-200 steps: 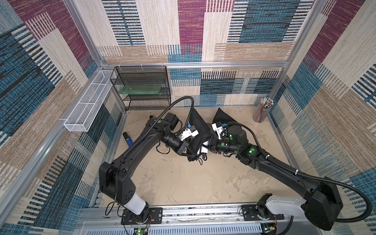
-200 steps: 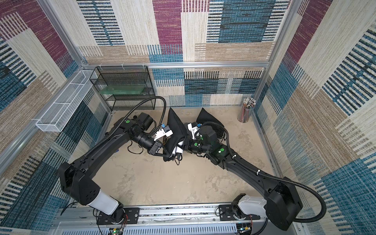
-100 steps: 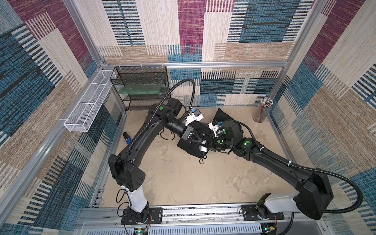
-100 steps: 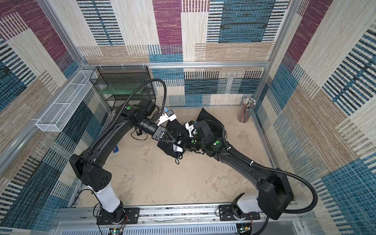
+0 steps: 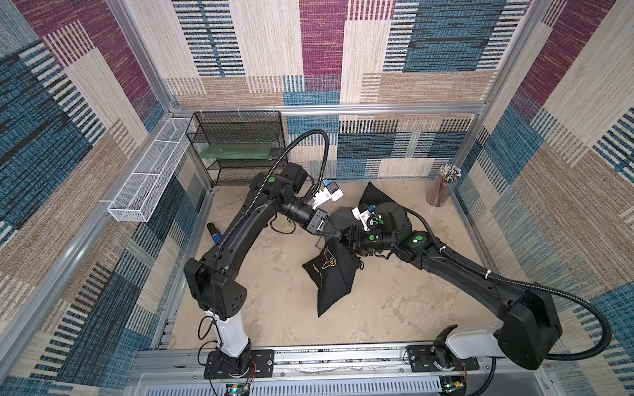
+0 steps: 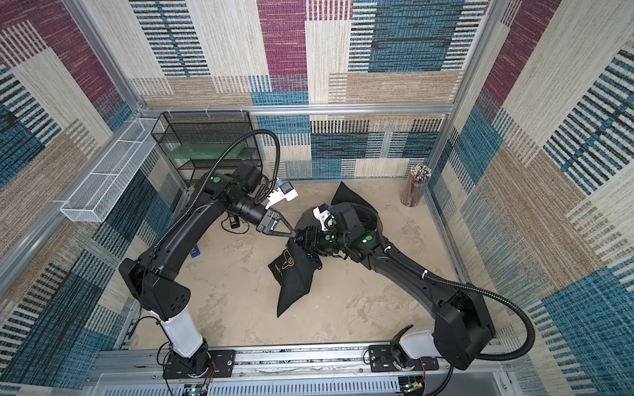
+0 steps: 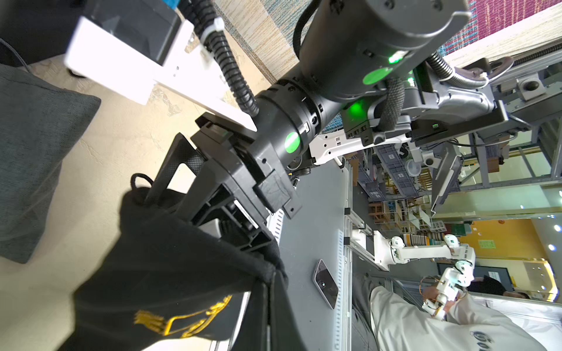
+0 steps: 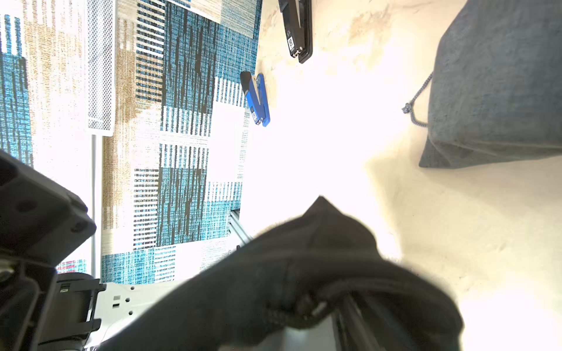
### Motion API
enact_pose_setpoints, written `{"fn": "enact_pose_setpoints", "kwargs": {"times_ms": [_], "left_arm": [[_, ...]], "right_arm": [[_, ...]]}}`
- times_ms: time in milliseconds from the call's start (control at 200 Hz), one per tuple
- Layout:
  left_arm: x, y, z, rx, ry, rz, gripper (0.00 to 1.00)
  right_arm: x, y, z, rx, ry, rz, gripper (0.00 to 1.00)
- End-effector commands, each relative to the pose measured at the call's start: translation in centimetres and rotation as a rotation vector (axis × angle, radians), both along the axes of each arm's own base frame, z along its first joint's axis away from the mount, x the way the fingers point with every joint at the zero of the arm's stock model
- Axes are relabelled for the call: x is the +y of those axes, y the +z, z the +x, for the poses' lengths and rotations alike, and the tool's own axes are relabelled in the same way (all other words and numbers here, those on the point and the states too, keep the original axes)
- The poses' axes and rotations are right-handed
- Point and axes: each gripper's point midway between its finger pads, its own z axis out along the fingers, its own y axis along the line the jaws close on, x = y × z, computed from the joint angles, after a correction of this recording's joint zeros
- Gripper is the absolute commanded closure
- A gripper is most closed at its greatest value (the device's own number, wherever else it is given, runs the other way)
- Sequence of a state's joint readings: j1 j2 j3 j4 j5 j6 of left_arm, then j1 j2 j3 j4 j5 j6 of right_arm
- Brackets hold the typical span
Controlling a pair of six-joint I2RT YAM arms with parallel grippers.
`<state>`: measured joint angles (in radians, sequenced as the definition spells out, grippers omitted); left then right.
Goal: Pack away hair dryers
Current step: Place the hair dryer in the drawstring bag.
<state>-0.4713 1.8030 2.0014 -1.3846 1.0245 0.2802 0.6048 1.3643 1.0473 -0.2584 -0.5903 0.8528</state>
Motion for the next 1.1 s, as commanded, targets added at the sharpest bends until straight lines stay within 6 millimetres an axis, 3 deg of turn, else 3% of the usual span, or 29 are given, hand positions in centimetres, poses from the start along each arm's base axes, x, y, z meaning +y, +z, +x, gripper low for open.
{"fn": "enact_pose_setpoints", "kwargs": {"times_ms": [0, 310, 471, 586, 876, 1097], "left_arm": [[0.6, 1.0, 0.1, 0.005, 0.015, -0.033, 1.0], [4.2, -0.6, 0.0, 0.021, 0.094, 0.007, 1.0], [4.8, -2.2, 0.1, 0.062, 0.112, 0.035, 1.0], [5.2, -2.5, 0.6, 0.062, 0.128, 0.047, 1.0], [5.6, -2.2, 0.1, 0.064, 0.135, 0.035, 1.0], [5.6, -1.5, -0.6, 0.072, 0.128, 0.002, 1.0]], "right_arm": [[-0.1, 0.9, -0.3, -0.044, 0.021, -0.004, 0.41], [-2.7, 1.2, -2.2, -0.176, 0.002, -0.132, 0.41], [-4.3, -0.6, -2.2, -0.198, -0.065, -0.208, 0.42], [-3.4, -1.3, -3.0, -0.22, -0.052, -0.202, 0.42], [0.9, 0.2, -5.7, -0.385, -0.006, -0.244, 0.38], [-0.5, -1.7, -3.5, -0.421, -0.137, -0.47, 0.38]]}}
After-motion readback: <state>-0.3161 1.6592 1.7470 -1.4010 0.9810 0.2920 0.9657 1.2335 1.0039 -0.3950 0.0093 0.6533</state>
